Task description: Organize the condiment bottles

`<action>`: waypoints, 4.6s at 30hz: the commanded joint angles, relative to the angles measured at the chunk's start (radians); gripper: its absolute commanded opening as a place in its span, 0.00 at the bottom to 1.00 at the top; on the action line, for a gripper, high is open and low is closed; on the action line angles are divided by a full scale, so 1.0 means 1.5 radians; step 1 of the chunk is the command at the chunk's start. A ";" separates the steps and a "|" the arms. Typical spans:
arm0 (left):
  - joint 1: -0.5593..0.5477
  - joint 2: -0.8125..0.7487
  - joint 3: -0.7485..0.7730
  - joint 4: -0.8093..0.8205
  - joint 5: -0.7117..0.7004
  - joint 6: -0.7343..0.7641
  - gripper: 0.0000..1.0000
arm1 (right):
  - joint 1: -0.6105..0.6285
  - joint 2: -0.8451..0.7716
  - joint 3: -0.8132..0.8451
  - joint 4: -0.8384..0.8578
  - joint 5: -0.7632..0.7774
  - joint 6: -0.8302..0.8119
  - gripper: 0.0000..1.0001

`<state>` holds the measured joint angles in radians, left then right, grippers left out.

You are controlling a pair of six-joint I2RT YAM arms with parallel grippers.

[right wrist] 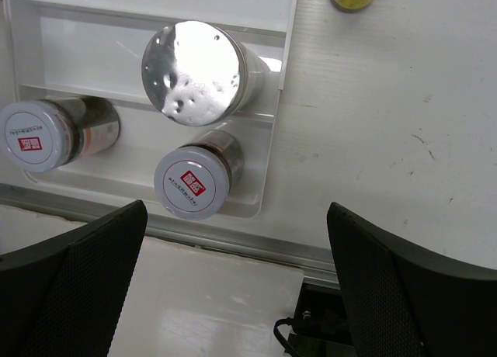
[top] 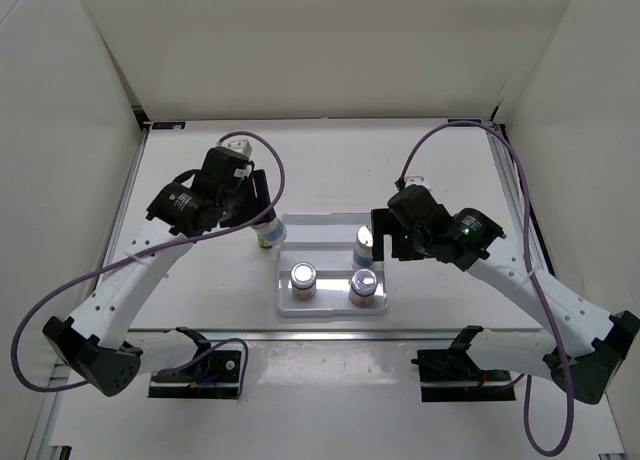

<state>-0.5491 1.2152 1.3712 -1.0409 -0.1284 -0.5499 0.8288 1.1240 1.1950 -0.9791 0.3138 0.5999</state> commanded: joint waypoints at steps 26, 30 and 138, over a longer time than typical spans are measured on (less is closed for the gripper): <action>-0.123 0.174 -0.052 0.126 -0.070 -0.054 0.38 | 0.002 -0.049 -0.009 -0.055 0.021 0.019 1.00; -0.123 0.201 -0.058 0.126 -0.076 -0.054 0.45 | 0.002 -0.049 -0.009 -0.055 0.027 0.025 1.00; 0.008 -0.033 -0.128 0.054 -0.323 0.096 1.00 | -0.142 0.422 0.279 0.090 -0.086 -0.149 0.63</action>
<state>-0.5396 1.1606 1.1603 -0.9672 -0.6029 -0.4038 0.6167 1.7695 1.5970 -0.8833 0.1860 0.3801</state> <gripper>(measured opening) 0.998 0.566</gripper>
